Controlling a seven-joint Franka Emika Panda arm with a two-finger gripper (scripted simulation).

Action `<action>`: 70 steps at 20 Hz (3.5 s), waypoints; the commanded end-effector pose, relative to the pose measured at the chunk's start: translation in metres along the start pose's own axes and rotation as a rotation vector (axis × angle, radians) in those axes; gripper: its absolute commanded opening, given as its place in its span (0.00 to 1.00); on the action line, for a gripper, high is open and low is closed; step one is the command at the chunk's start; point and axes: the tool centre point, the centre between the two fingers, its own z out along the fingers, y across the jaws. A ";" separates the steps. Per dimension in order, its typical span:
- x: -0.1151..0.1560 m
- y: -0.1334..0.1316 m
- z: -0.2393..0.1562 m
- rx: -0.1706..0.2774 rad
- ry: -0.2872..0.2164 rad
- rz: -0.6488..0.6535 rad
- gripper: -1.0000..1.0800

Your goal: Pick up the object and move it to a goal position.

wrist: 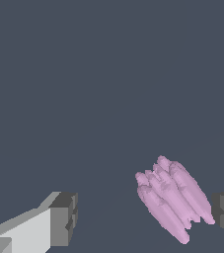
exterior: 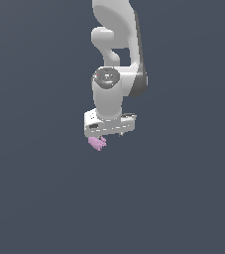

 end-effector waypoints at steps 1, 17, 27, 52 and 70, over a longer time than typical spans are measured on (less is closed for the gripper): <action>-0.004 0.006 0.005 -0.003 0.002 -0.052 0.96; -0.031 0.043 0.034 -0.020 0.017 -0.419 0.96; -0.046 0.058 0.048 -0.029 0.023 -0.596 0.96; -0.050 0.063 0.098 -0.032 0.025 -0.655 0.96; -0.049 0.065 0.098 -0.034 0.026 -0.655 0.00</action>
